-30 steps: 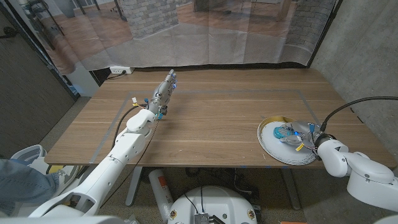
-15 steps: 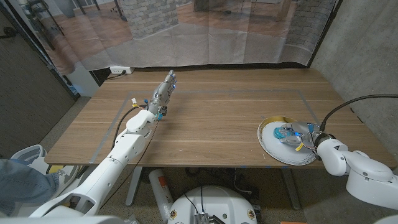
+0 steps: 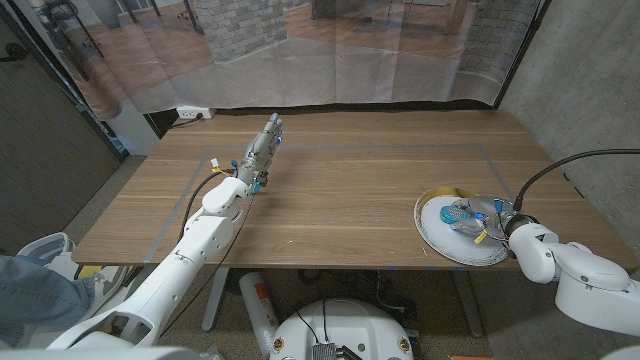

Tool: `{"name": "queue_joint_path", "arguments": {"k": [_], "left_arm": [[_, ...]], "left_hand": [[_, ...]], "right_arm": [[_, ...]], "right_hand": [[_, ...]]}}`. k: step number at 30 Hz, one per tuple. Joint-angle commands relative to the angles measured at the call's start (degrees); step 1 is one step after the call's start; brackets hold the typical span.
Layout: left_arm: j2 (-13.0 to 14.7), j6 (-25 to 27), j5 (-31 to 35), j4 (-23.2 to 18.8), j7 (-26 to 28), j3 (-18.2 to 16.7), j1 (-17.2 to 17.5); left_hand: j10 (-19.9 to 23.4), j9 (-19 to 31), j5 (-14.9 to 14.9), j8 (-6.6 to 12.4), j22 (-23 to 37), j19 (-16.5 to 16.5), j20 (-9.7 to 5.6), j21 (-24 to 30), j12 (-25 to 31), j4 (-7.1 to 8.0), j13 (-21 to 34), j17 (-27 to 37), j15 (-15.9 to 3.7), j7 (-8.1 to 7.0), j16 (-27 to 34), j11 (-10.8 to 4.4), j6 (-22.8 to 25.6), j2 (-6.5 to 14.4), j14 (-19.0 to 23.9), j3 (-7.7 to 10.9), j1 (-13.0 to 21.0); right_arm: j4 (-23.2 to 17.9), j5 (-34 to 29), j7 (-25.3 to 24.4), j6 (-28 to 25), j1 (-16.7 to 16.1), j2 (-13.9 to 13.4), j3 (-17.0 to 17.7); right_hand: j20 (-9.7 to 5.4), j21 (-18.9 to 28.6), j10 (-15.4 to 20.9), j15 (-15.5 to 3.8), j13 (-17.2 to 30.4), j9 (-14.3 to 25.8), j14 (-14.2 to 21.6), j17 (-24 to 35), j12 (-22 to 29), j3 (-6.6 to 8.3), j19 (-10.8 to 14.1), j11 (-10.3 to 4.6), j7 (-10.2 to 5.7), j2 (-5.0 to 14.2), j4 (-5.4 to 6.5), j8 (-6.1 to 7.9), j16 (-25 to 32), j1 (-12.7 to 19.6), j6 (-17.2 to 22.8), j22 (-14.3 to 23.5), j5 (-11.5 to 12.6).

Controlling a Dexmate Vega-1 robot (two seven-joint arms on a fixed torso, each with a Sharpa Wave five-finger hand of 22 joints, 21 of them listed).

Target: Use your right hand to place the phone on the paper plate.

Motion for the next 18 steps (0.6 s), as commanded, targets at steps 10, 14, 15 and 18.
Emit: {"name": "queue_joint_path", "arguments": {"k": [10, 14, 15, 18], "left_arm": [[-0.1, 0.3, -0.3, 0.7, -0.9, -0.1, -0.5], [0.1, 0.5, -0.1, 0.7, -0.7, -0.2, -0.5], [0.1, 0.5, -0.1, 0.7, -0.7, -0.2, -0.5], [0.1, 0.5, -0.1, 0.8, -1.0, -0.1, -0.8]], "left_hand": [[0.0, 0.2, 0.0, -0.02, 0.2, -0.3, 0.23, 0.1, 0.0, 0.08, 0.3, 0.2, 0.04, -0.09, 0.1, -0.07, 0.2, 0.5, 0.3, -0.53, 0.3], [0.0, 0.2, 0.0, -0.02, 0.2, -0.4, 0.29, 0.1, 0.0, 0.08, 0.3, 0.2, 0.02, -0.09, 0.1, -0.12, 0.2, 0.5, 0.3, -0.55, 0.3], [0.0, 0.2, 0.0, -0.03, 0.2, -0.3, 0.26, 0.1, 0.0, 0.08, 0.3, 0.2, 0.00, -0.11, 0.1, -0.10, 0.2, 0.5, 0.3, -0.55, 0.3], [0.0, 0.2, -0.1, -0.02, 0.2, -0.3, 0.25, 0.1, 0.0, 0.08, 0.3, 0.2, 0.03, -0.02, 0.1, -0.13, 0.2, 0.5, 0.3, -0.57, 0.3]], "right_arm": [[-3.3, 0.7, -0.6, -2.3, 1.7, -3.2, -1.4], [-4.3, 1.6, -3.3, -2.0, -1.0, -3.6, 1.2], [-4.3, 1.7, -3.4, -1.9, -1.1, -3.6, 1.2], [-5.4, 1.9, -4.3, -2.7, -2.7, -4.3, 3.2]], "right_hand": [[0.95, -0.1, -0.8, 0.27, -0.2, -0.1, -0.5, -0.1, -0.4, -0.41, 0.0, 0.14, 0.12, -0.61, 0.19, -0.01, 0.4, -0.9, -1.5, 0.3, 0.7], [0.98, 0.1, -0.6, 0.09, -0.3, -0.1, -0.3, -0.1, -0.4, -0.48, 0.2, 0.08, 0.12, -0.64, 0.25, 0.17, 0.5, -1.0, -1.5, 0.3, 0.8], [0.96, 0.1, -0.6, 0.11, -0.3, -0.1, -0.3, -0.1, -0.4, -0.48, 0.2, 0.09, 0.14, -0.64, 0.26, 0.19, 0.5, -1.1, -1.5, 0.3, 0.8], [0.92, 0.1, -0.6, 0.01, -0.3, -0.1, -0.2, -0.2, -0.4, -0.51, 0.3, 0.10, 0.27, -0.65, 0.29, 0.33, 0.6, -1.2, -1.3, 0.3, 0.9]]}}
